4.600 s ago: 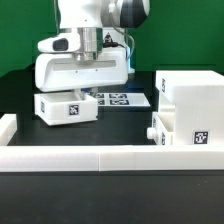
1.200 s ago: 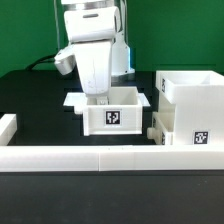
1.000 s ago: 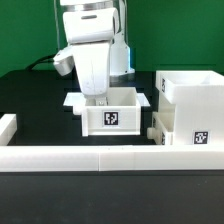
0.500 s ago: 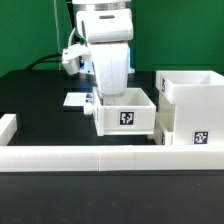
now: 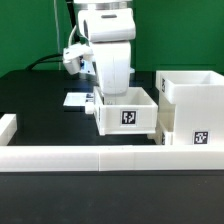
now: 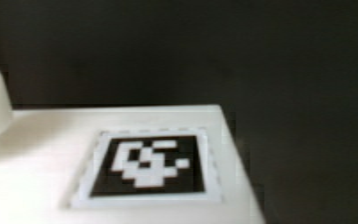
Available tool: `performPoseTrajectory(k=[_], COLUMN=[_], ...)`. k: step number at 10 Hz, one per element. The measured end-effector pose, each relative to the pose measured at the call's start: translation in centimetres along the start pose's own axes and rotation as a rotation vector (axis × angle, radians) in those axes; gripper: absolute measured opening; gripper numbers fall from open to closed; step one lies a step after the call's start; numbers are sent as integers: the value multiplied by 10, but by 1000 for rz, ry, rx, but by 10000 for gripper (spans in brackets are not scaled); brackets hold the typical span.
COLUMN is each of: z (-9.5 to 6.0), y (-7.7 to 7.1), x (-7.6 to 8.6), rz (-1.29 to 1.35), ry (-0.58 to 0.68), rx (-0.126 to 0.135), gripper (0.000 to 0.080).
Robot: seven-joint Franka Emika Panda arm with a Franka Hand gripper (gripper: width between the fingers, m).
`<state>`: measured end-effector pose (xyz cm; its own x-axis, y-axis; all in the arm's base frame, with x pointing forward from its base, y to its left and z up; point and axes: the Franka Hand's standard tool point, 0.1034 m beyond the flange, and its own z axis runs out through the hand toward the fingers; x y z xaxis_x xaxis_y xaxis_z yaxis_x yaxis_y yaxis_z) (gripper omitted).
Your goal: Assemble drawer
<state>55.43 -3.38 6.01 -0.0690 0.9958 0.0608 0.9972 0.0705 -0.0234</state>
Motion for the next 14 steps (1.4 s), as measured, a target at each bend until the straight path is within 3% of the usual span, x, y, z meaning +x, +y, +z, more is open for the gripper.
performPoseTrajectory(k=[3, 4, 5, 7, 14], z=[1, 2, 4, 5, 7], y=[1, 2, -1, 1, 1], x=[6, 8, 9, 12, 17], rz=[-6, -3, 3, 5, 40], ry=[3, 3, 5, 5, 9], rx=[-4, -29, -22, -55, -52], gripper=[41, 41, 41, 41, 41])
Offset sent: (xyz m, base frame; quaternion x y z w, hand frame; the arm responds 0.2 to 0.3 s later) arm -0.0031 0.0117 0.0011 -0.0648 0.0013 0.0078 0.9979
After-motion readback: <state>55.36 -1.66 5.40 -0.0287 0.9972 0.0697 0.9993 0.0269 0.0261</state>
